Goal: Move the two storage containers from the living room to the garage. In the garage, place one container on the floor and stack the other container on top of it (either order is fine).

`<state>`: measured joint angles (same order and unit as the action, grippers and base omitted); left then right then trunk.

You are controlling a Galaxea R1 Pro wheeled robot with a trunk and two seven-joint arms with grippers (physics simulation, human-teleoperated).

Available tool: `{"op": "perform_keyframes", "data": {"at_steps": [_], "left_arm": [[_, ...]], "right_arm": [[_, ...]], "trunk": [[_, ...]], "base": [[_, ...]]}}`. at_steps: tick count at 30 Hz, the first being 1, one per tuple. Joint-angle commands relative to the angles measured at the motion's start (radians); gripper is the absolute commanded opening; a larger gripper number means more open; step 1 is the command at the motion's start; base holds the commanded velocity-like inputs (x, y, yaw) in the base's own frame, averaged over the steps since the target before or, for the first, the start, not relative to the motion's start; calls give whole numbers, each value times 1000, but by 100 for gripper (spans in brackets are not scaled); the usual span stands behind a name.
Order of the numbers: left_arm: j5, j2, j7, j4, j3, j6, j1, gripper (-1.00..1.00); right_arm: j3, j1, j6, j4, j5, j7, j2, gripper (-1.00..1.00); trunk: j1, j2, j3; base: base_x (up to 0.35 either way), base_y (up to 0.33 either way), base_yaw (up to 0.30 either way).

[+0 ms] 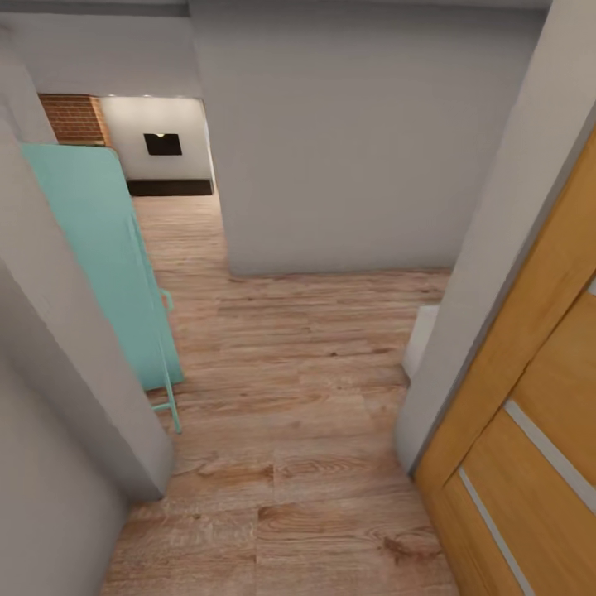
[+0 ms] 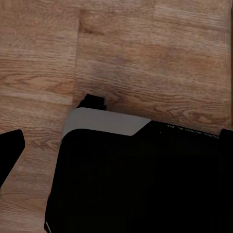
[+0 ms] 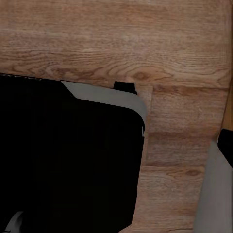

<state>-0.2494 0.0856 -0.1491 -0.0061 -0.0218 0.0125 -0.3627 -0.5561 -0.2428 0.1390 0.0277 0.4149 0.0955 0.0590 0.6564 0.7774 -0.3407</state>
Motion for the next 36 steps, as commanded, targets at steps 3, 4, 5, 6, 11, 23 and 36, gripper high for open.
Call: {"op": "perform_keyframes", "data": {"at_steps": [3,4,5,6,11,23,36], "left_arm": [[-7,0,-3,0,-3,1,0,100],[-7,0,-3,0,-3,1,-1,100],[-7,0,-3,0,-3,1,-1,100],[-7,0,-3,0,-3,1,0,100],[-7,0,-3,0,-3,1,-1,100],[-7,0,-3,0,-3,0,-1,100],[-7,0,-3,0,-3,1,0,100]], "right_arm": [[-8,-1,5,3,9,1,1,100],[-8,-1,5,3,9,1,1,100],[-8,-1,5,3,9,1,1,100],[-8,-1,5,3,9,1,1,100],[-8,-1,5,3,9,1,1,100],[-8,-1,6,3,9,1,1,100],[-8,-1,5,3,9,1,0,100]], "trunk": [[1,1,-1],[1,1,-1],[1,1,-1],[1,1,-1],[1,1,-1],[1,1,-1],[1,1,-1]], "base": [[319,0,0],[319,0,0],[319,0,0],[319,0,0],[319,0,0],[319,0,38],[319,0,73]]}}
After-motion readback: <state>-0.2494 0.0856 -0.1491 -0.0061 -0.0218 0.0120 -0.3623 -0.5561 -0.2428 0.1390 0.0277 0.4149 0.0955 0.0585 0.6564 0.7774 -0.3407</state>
